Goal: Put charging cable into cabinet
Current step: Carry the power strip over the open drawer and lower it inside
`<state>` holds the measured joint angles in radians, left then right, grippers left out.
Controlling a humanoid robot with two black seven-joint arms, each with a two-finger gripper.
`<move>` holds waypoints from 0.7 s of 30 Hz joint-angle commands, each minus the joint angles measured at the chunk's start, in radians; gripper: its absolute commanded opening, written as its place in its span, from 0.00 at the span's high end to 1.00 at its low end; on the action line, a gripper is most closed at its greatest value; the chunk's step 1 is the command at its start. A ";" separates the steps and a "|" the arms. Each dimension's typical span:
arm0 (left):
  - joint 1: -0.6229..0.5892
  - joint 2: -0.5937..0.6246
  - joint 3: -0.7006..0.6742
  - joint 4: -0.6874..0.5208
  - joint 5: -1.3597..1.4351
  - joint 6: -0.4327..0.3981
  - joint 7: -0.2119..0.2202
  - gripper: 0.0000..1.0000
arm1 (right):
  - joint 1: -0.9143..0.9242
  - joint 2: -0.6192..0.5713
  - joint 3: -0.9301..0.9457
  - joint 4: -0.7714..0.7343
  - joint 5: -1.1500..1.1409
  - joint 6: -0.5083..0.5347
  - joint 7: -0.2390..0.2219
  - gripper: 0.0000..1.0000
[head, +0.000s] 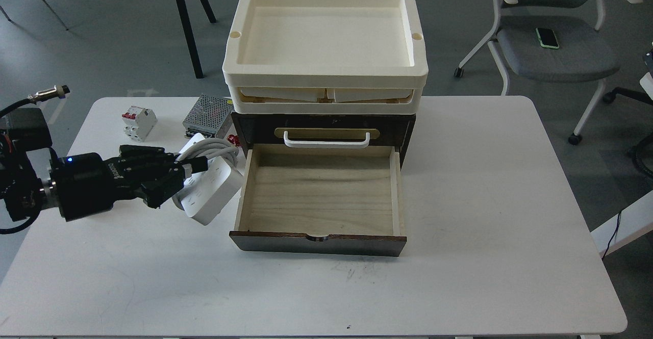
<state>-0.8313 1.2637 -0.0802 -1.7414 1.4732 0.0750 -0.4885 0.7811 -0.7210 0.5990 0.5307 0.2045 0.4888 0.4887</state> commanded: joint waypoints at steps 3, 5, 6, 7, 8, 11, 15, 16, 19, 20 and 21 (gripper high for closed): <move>-0.003 -0.193 -0.006 -0.020 -0.195 -0.064 0.000 0.99 | -0.002 -0.001 -0.001 -0.003 0.000 0.000 0.000 0.00; -0.003 -0.257 -0.004 0.002 -0.237 -0.084 0.000 0.99 | -0.005 -0.001 0.001 -0.005 0.000 0.000 0.000 0.00; -0.002 -0.300 -0.003 0.031 -0.243 -0.086 0.000 0.99 | -0.008 -0.001 0.001 -0.005 0.000 0.000 0.000 0.00; 0.003 -0.343 0.000 0.072 -0.243 -0.087 0.000 0.99 | -0.011 -0.001 0.001 -0.005 0.000 0.000 0.000 0.00; 0.003 -0.381 0.003 0.115 -0.245 -0.090 0.000 0.99 | -0.014 -0.001 0.002 -0.005 0.000 0.000 0.000 0.00; 0.006 -0.458 0.008 0.227 -0.252 -0.099 0.000 0.99 | -0.017 -0.001 0.004 -0.006 0.000 0.000 0.000 0.00; 0.011 -0.530 0.007 0.365 -0.252 -0.151 0.000 0.98 | -0.028 -0.001 0.005 -0.005 0.000 0.000 0.000 0.00; 0.011 -0.544 0.007 0.394 -0.252 -0.162 0.000 0.98 | -0.028 -0.001 0.005 -0.005 0.000 0.000 0.000 0.00; 0.018 -0.586 0.008 0.482 -0.249 -0.184 0.000 0.98 | -0.029 -0.001 0.005 -0.008 0.000 0.000 0.000 0.00; 0.027 -0.596 0.008 0.506 -0.249 -0.187 0.000 0.98 | -0.032 -0.001 0.005 -0.008 0.000 0.000 0.000 0.00; 0.034 -0.606 0.008 0.528 -0.249 -0.187 0.000 0.98 | -0.034 -0.001 0.005 -0.008 0.000 0.000 0.000 0.00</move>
<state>-0.8138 0.6883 -0.0723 -1.2804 1.2224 -0.1023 -0.4885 0.7514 -0.7226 0.6044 0.5248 0.2040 0.4887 0.4887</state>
